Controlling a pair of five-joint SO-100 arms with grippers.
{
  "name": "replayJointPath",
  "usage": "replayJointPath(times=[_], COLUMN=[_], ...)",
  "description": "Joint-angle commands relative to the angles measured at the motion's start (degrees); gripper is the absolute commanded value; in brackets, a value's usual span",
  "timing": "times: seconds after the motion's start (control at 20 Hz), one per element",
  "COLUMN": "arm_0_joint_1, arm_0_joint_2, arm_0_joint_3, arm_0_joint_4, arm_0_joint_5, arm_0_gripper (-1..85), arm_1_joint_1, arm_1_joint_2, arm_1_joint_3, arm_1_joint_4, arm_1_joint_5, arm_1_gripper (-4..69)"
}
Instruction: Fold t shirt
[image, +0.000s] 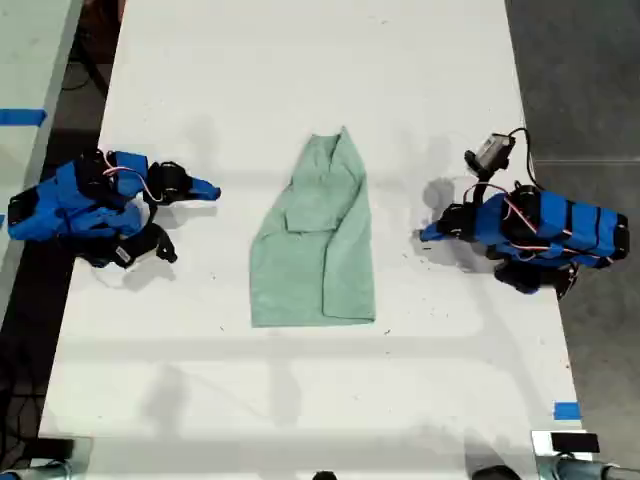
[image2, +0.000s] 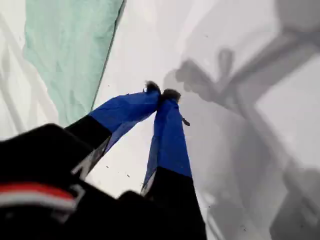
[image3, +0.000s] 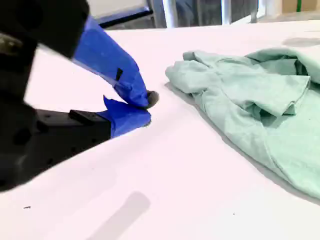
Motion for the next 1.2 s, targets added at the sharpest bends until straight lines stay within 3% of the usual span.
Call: replayJointPath(times=[0.0,0.5,0.65,0.75,0.95,1.15], arm_0_joint_1=[4.39,6.86,6.94,11.51,28.21,37.27], arm_0_joint_2=[0.26,0.35,-17.31,-36.30,-65.65,-88.07], arm_0_joint_3=[-0.18,-1.49,-19.42,-32.26,-51.50,-64.95], arm_0_joint_4=[-3.69,-2.90,1.58,2.46,3.60,1.67], arm_0_joint_5=[-4.57,-7.21,-8.53,-12.66,-31.99,-40.34], arm_0_gripper=[-0.2,-0.2,-0.3,-0.3,-0.3,0.1], arm_1_joint_1=[0.44,0.53,0.62,0.62,0.53,0.35], arm_1_joint_2=[0.70,0.70,0.70,0.70,0.70,0.70], arm_1_joint_3=[2.20,2.20,2.20,2.20,2.20,2.20], arm_1_joint_4=[0.26,0.26,0.26,0.26,0.26,0.35], arm_1_joint_5=[1.49,1.58,1.49,1.58,1.67,1.67], arm_1_gripper=[2.2,2.2,2.2,2.2,2.2,2.2])
